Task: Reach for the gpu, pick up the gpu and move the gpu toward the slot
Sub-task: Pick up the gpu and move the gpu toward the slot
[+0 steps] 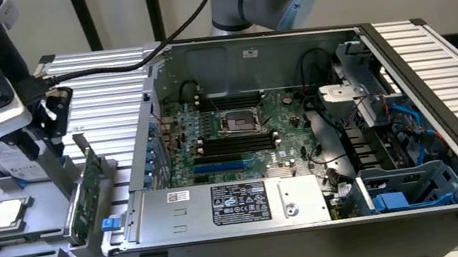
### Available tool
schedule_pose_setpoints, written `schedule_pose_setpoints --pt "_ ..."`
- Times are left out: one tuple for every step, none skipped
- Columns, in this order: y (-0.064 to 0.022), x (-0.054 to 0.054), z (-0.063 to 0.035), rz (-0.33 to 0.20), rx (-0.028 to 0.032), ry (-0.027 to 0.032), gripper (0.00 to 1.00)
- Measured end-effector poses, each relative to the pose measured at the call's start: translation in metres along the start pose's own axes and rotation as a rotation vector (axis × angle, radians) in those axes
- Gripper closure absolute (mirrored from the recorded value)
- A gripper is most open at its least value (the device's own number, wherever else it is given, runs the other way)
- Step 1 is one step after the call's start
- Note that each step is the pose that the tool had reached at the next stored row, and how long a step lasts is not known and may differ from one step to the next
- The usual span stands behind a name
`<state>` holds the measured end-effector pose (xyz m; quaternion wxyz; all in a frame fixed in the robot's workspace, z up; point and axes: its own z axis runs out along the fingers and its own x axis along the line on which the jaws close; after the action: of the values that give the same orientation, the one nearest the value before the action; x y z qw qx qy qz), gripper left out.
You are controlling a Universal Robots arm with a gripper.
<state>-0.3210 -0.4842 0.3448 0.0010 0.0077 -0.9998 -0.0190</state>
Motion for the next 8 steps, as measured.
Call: schedule_pose_setpoints --pt "-0.0001 0.000 0.0008 0.000 0.0003 -0.0003 0.64" --pt "-0.0001 0.000 0.0023 0.000 0.0012 -0.0005 0.58" --pt "-0.0002 0.000 0.0041 0.000 0.0021 -0.0007 0.58" --pt "-0.0003 0.000 0.0059 0.000 0.0024 -0.0007 0.52" --pt "-0.0003 0.000 0.0077 0.000 0.0027 -0.0008 0.52" --pt "-0.0004 0.000 0.0096 0.000 0.0027 -0.0009 0.52" --pt "-0.0005 0.000 0.0114 0.000 0.0028 -0.0009 0.52" --pt "-0.0006 0.000 0.0131 0.000 0.0029 -0.0008 0.52"
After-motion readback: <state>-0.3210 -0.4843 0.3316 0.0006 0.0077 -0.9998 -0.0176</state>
